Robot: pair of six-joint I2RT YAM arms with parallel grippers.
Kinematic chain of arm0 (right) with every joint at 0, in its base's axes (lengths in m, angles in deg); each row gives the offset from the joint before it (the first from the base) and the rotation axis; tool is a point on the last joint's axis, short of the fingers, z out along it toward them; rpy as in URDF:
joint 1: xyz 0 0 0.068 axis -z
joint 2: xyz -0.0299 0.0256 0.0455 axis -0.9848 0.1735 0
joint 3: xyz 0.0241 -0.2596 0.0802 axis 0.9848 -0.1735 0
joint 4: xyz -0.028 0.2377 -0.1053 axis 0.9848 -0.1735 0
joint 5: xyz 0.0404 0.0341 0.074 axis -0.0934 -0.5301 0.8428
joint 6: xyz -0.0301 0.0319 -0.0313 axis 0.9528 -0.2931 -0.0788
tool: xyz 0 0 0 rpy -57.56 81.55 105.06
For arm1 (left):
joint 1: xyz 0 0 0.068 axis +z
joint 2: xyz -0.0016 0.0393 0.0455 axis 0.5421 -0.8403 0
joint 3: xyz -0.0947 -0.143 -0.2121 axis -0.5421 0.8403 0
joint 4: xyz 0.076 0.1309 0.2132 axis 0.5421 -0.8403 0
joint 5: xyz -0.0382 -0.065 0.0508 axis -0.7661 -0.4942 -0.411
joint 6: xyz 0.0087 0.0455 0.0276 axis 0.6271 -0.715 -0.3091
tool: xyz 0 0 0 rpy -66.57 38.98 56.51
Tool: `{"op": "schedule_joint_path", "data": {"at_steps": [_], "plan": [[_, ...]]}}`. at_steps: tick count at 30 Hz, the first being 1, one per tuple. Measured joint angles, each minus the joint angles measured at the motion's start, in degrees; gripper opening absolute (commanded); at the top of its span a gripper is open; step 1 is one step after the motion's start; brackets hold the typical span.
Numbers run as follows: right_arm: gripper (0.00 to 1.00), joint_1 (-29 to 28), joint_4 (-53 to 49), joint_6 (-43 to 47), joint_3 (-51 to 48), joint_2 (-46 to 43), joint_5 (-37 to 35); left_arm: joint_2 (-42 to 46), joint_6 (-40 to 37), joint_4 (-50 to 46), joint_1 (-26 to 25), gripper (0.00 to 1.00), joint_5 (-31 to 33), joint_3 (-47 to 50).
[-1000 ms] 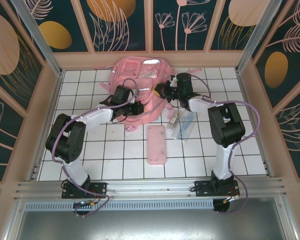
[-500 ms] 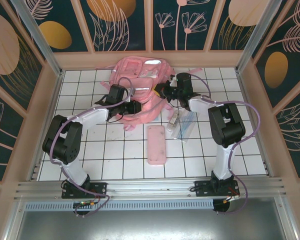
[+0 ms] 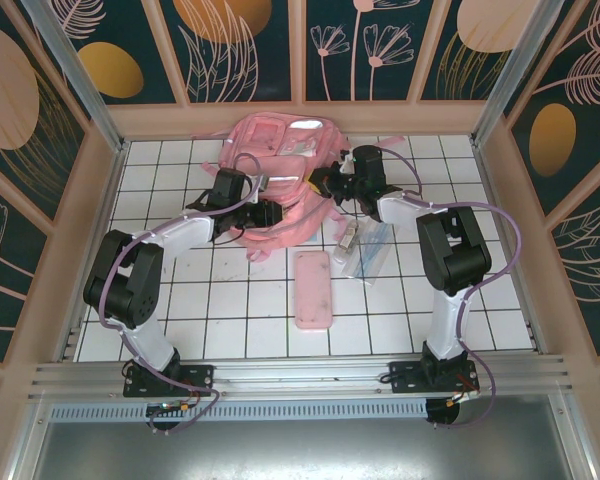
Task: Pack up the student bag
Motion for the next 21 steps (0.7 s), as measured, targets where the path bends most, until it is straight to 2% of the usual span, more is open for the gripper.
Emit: {"op": "schedule_joint_path", "data": {"at_steps": [2, 12, 18, 21], "plan": [[0.00, 0.00, -0.13, 0.15, 0.09, 0.00, 0.00, 0.00, -0.17, 0.42, 0.35, 0.20, -0.42, 0.37], [0.00, 0.00, -0.35, 0.35, 0.20, -0.02, 0.20, 1.51, -0.17, 2.54, 1.33, 0.16, -2.08, 2.27], [0.00, 0.00, -0.72, 0.59, 0.28, -0.02, 0.20, 0.37, 0.07, 3.10, 1.55, 0.36, -3.06, 2.25], [0.00, -0.04, -1.20, 1.03, 0.28, -0.02, 0.17, -0.92, -0.17, 2.84, 1.57, 0.37, -3.15, 2.21]]}}
